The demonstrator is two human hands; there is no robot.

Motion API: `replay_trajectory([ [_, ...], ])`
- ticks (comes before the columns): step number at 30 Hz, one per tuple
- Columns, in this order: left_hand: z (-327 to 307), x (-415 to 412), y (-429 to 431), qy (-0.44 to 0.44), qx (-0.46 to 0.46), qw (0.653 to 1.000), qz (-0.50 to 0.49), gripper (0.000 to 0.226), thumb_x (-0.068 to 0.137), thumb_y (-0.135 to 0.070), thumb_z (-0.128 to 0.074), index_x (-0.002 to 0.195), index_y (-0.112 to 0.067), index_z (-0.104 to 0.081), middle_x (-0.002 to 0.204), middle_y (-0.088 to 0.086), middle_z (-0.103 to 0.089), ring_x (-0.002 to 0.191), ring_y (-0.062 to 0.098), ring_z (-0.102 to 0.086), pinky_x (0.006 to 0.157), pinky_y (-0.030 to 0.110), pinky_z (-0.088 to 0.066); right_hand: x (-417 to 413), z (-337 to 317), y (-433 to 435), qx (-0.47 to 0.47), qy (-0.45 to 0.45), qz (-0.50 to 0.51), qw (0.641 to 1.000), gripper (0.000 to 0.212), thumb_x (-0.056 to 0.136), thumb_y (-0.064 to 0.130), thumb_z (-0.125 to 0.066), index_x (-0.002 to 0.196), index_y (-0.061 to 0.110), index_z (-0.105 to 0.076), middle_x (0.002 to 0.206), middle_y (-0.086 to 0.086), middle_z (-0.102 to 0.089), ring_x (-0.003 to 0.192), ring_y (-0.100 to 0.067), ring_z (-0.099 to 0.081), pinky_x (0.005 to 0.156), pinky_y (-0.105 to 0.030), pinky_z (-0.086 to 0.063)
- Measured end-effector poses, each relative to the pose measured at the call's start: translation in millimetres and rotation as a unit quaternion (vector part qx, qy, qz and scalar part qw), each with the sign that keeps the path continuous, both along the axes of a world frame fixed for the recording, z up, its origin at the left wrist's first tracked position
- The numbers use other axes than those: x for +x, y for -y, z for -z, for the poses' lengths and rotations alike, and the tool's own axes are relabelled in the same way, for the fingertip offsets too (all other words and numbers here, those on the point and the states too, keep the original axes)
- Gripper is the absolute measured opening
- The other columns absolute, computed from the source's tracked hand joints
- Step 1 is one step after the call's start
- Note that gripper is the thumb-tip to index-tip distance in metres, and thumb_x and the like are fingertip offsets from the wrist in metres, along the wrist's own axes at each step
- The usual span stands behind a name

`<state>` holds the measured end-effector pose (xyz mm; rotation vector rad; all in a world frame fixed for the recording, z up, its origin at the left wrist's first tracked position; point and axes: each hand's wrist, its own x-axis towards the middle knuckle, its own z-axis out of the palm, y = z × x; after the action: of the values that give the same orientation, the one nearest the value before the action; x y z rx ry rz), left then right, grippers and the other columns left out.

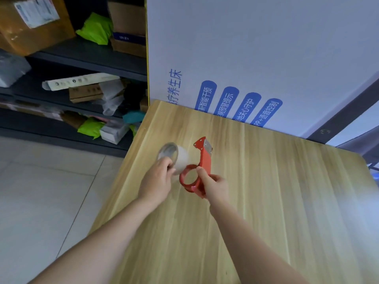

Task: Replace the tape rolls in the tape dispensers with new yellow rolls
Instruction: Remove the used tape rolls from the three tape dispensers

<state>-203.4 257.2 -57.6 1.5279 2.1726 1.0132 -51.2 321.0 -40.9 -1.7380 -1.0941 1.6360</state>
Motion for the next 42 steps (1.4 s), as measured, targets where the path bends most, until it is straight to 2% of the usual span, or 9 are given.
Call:
replay_trajectory([
  [7,29,-25,-44,-0.081,-0.104,0.990,0.053,0.011,0.091,-0.022,-0.056,0.092,-0.017,-0.066,0.096,-0.003,-0.065,0.099,0.016,-0.057,0.073,0.027,-0.044,1,15,-5,-0.010,-0.003,0.025,1.000,0.030,0.079,0.033,-0.077,0.073,0.006,-0.065,0.047,0.002,-0.063,0.037,-0.004,-0.059,0.037,-0.012,-0.043],
  [11,32,-12,-42,-0.115,-0.079,0.987,0.076,0.020,0.089,-0.021,-0.059,0.105,-0.014,-0.070,0.111,0.002,-0.065,0.111,0.023,-0.053,0.091,0.036,-0.046,8,19,2,-0.004,0.006,-0.004,1.000,0.033,0.079,0.038,-0.075,0.073,0.008,-0.064,0.059,-0.004,-0.056,0.044,-0.010,-0.052,0.045,-0.018,-0.044],
  [15,24,8,-23,-0.049,-0.061,0.996,0.036,0.026,0.094,-0.033,-0.050,0.104,-0.018,-0.070,0.098,-0.003,-0.064,0.093,0.019,-0.058,0.073,0.034,-0.052,16,17,14,-0.011,-0.017,-0.025,0.999,0.035,0.080,0.043,-0.072,0.069,0.011,-0.063,0.065,-0.008,-0.056,0.055,-0.020,-0.052,0.057,-0.030,-0.046],
  [19,16,24,0,0.054,-0.123,0.991,0.003,0.022,0.094,-0.022,-0.053,0.104,-0.016,-0.071,0.093,-0.001,-0.063,0.081,0.019,-0.061,0.071,0.037,-0.052,30,8,37,-0.018,-0.046,-0.053,0.997,0.030,0.081,0.042,-0.071,0.090,0.013,-0.071,0.072,-0.008,-0.064,0.056,-0.018,-0.061,0.050,-0.021,-0.048],
  [22,6,38,30,0.021,-0.116,0.993,0.006,0.020,0.094,-0.017,-0.053,0.100,-0.011,-0.071,0.095,0.001,-0.063,0.081,0.021,-0.061,0.072,0.037,-0.051,47,1,62,-0.042,-0.073,-0.083,0.993,0.038,0.086,0.036,-0.070,0.119,0.019,-0.065,0.083,-0.009,-0.070,0.065,-0.020,-0.068,0.055,-0.023,-0.053],
  [28,2,81,119,-0.045,-0.141,0.989,0.012,0.022,0.096,-0.016,-0.048,0.097,-0.010,-0.070,0.093,-0.001,-0.057,0.073,0.021,-0.059,0.062,0.031,-0.045,97,-8,127,-0.032,-0.023,-0.192,0.981,0.044,0.088,0.022,-0.070,0.129,0.010,-0.060,0.102,-0.009,-0.076,0.096,-0.020,-0.072,0.066,-0.029,-0.059],
  [33,16,123,197,-0.063,-0.184,0.981,0.008,0.022,0.096,-0.015,-0.047,0.095,-0.012,-0.069,0.095,0.002,-0.057,0.077,0.023,-0.060,0.061,0.028,-0.037,131,-1,189,-0.023,0.023,-0.249,0.968,0.050,0.089,0.011,-0.069,0.136,0.005,-0.053,0.105,-0.011,-0.075,0.087,-0.021,-0.072,0.057,-0.024,-0.055],
  [39,34,150,255,-0.050,-0.221,0.974,-0.018,0.019,0.094,-0.016,-0.049,0.095,-0.012,-0.068,0.102,0.003,-0.059,0.091,0.026,-0.062,0.070,0.033,-0.042,153,17,239,0.008,0.107,-0.315,0.943,0.035,0.086,0.012,-0.068,0.120,0.012,-0.067,0.097,-0.008,-0.077,0.068,-0.019,-0.067,0.076,-0.043,-0.060],
  [42,39,153,267,-0.041,-0.235,0.971,-0.026,0.018,0.094,-0.017,-0.050,0.096,-0.012,-0.067,0.105,0.003,-0.060,0.093,0.026,-0.062,0.072,0.034,-0.043,153,24,251,0.017,0.135,-0.327,0.935,0.043,0.085,0.019,-0.069,0.127,0.019,-0.063,0.101,-0.009,-0.075,0.072,-0.020,-0.064,0.082,-0.045,-0.058],
])
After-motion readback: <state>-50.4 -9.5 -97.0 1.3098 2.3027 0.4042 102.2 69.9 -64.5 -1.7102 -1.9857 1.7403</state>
